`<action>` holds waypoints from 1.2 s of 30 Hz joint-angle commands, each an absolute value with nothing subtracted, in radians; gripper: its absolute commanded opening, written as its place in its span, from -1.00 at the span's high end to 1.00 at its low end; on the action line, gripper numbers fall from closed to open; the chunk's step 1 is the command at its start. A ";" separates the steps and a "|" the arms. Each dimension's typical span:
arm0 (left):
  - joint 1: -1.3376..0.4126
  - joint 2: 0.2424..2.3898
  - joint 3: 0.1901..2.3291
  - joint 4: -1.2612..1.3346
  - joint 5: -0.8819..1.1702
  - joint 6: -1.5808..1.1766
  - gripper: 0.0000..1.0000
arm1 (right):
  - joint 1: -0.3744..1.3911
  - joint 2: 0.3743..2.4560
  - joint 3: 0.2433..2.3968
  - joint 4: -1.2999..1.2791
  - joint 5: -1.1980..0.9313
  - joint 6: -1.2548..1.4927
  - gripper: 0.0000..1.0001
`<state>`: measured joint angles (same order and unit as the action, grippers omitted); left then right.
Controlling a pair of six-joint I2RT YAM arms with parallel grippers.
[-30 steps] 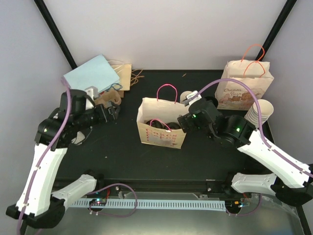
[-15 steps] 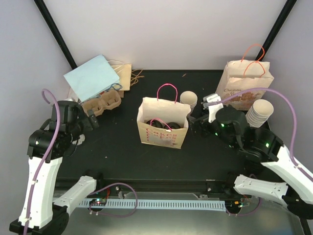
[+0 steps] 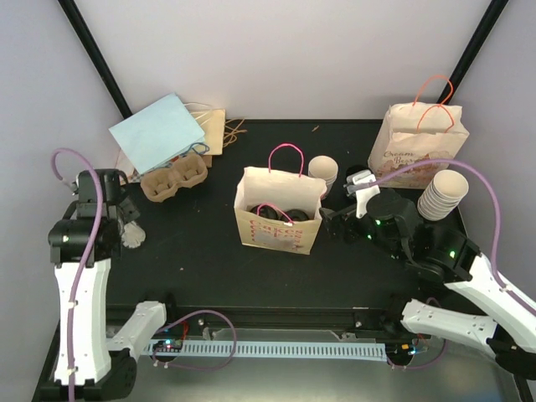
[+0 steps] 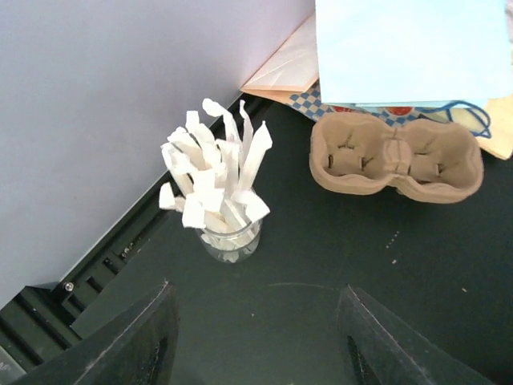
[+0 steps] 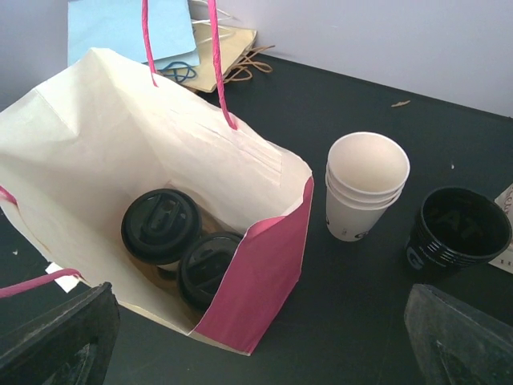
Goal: Pack the takeout coffee
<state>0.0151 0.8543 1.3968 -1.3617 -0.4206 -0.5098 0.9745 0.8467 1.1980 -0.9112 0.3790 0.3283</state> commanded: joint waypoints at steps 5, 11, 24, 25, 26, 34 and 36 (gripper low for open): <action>0.082 0.961 1.320 -1.169 -0.427 -0.449 0.05 | 0.970 0.802 1.196 -0.892 0.373 0.316 -1.00; 0.115 1.007 1.264 -1.116 -0.477 -0.456 0.11 | 0.969 0.789 1.185 -0.897 0.394 0.313 -1.00; 0.240 0.977 1.190 -1.049 -0.487 -0.406 0.06 | 0.969 0.789 1.167 -0.887 0.396 0.310 -1.00; 0.240 0.975 1.188 -1.048 -0.482 -0.404 0.06 | 0.969 0.787 1.165 -0.886 0.396 0.312 -1.00; 0.240 0.973 1.185 -1.047 -0.478 -0.403 0.07 | 0.969 0.786 1.164 -0.884 0.395 0.312 -1.00; 0.241 0.984 1.192 -1.046 -0.461 -0.400 0.17 | 0.970 0.766 1.144 -0.856 0.394 0.304 -1.00; 0.241 0.988 1.193 -1.045 -0.462 -0.401 0.20 | 0.969 0.759 1.126 -0.841 0.402 0.302 -1.00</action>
